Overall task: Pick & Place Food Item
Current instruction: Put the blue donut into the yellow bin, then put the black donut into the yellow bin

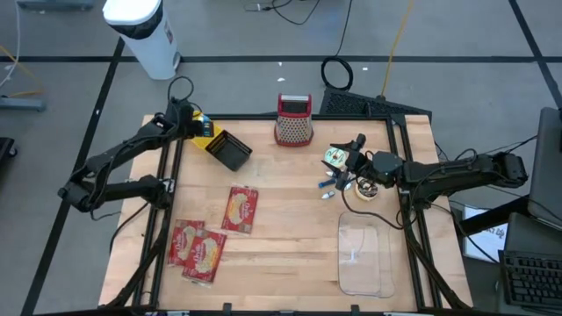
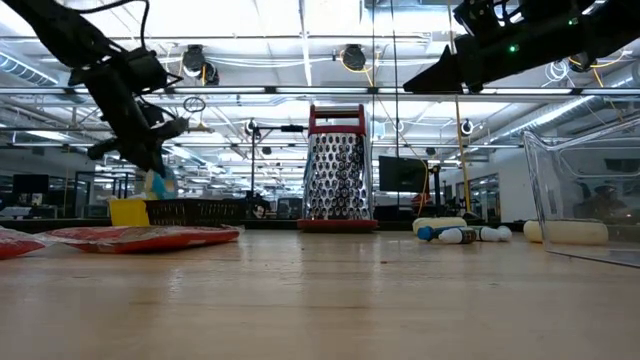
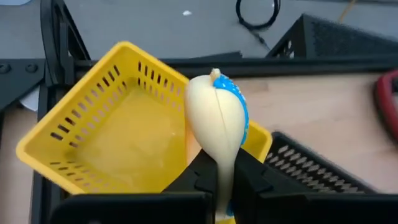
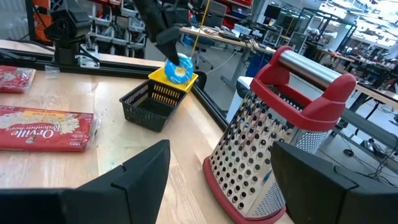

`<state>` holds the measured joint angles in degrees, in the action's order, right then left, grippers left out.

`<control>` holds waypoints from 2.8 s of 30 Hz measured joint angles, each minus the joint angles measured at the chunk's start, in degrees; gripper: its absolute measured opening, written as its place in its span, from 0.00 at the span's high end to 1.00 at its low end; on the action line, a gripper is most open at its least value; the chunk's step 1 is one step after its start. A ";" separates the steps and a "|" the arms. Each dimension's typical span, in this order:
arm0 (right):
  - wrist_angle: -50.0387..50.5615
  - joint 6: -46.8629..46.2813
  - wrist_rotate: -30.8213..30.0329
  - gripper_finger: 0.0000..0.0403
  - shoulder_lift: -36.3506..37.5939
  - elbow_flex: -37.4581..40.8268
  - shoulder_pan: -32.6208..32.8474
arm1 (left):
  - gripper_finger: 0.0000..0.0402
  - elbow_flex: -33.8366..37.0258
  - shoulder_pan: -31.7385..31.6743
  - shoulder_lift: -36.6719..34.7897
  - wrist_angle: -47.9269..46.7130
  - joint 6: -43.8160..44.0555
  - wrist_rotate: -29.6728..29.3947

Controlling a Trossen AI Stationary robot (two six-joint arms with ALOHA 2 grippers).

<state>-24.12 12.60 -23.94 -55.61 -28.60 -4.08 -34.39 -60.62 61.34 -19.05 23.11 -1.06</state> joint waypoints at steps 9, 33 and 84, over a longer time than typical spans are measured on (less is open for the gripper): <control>-0.02 0.11 0.00 0.34 0.00 0.00 0.00 | 0.98 0.18 0.00 2.70 -0.76 2.69 0.22; 0.00 -0.22 0.00 0.34 0.00 0.00 0.02 | 0.60 0.13 2.16 6.94 -1.23 2.52 -4.94; 10.62 -7.93 -0.09 0.34 -0.02 0.00 -2.55 | 0.56 1.55 10.54 0.46 16.94 -0.92 6.91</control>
<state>-13.50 4.67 -24.03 -55.64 -28.60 -6.62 -32.84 -50.08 61.80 -2.11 22.18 5.85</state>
